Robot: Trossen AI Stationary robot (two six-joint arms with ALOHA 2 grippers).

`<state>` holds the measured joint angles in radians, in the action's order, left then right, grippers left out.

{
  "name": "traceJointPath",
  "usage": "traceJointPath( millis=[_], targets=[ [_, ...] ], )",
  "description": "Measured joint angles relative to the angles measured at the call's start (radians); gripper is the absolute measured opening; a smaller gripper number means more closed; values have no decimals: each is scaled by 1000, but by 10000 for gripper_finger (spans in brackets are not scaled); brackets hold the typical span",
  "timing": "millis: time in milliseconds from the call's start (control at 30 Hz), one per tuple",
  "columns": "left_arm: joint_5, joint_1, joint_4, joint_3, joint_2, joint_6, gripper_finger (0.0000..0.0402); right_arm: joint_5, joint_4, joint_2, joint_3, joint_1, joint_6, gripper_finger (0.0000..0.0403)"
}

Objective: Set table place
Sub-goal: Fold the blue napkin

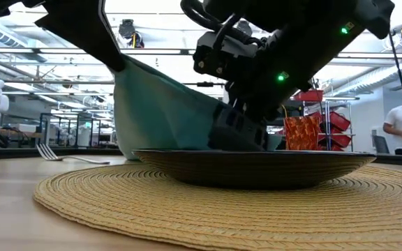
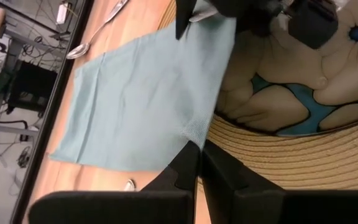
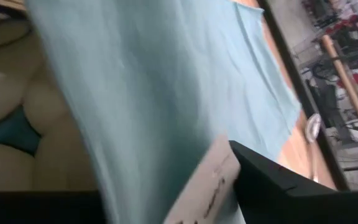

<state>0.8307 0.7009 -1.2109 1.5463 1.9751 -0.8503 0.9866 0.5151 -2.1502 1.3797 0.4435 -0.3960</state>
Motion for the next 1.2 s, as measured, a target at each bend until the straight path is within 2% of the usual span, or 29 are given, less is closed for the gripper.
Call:
traceJointPath(
  millis=[267,567,1200],
  targets=[
    [-4,2,-19,0,0,-27,0,64,70,0,0,40,-61,139],
    [-11,6,-19,0,0,-35,0,67,158,0,0,45,-148,128],
    [-16,16,-19,-1,1,-61,0,81,214,47,-2,91,-197,117]
  ],
)
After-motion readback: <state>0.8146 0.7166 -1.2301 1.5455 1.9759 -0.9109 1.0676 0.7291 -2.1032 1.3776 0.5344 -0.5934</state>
